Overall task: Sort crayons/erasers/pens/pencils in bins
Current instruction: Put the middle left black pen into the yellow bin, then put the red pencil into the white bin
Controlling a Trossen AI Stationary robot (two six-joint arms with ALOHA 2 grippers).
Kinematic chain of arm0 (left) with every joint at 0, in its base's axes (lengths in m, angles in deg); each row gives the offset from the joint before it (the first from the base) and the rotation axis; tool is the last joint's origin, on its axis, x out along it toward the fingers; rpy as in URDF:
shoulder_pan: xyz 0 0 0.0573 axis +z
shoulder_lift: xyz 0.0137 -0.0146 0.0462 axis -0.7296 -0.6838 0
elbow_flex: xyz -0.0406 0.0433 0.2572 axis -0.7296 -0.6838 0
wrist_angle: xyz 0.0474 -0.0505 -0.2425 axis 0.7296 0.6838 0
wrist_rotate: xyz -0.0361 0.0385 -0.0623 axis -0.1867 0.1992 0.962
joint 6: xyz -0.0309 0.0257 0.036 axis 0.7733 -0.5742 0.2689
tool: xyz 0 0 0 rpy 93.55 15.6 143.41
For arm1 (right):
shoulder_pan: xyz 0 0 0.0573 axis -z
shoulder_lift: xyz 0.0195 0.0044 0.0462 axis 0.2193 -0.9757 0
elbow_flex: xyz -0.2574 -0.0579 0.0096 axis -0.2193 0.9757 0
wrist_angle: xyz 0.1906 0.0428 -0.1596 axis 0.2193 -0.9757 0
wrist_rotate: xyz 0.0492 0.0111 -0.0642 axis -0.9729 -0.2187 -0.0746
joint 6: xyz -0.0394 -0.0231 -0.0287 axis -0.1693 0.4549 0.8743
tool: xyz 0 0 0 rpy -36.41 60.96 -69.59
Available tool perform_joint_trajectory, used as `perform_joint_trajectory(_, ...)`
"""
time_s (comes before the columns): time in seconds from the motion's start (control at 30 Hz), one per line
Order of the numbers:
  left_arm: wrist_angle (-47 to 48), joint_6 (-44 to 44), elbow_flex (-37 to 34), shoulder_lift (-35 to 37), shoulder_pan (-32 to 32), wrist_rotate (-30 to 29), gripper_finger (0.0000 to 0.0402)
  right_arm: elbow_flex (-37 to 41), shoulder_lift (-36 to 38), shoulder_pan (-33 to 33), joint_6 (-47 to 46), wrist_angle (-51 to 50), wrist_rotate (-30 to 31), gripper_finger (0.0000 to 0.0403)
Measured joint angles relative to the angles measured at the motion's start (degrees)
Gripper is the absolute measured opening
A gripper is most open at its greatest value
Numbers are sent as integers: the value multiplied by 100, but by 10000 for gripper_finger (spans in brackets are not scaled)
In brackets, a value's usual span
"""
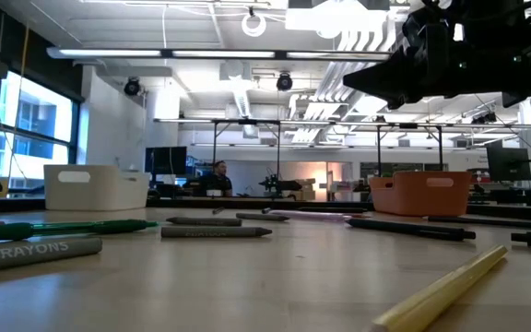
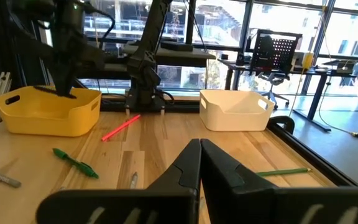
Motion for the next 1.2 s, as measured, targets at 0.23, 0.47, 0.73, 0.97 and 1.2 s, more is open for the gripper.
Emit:
perform_joint_trajectory(0.23, -438, 656, -564, 0, -157, -125, 9, 0, -2, 0, -2, 13, 0, 0)
perform_joint_trajectory(0.47, -883, 948, -1027, -95, -258, -138, 9, 0, -1, 0, -2, 13, 0, 0)
perform_joint_trajectory(0.73, -910, 947, -1094, -225, -256, -9, 39, 0, -1, 2, -2, 13, 0, 0)
perform_joint_trajectory(0.97, -908, 599, -1088, -235, -253, 216, 83, 0, -1, 2, -2, 13, 0, 0)
perform_joint_trajectory(1.2, -852, -713, -578, -73, -253, 239, 85, 0, 1, 2, 0, 13, 2, 0)
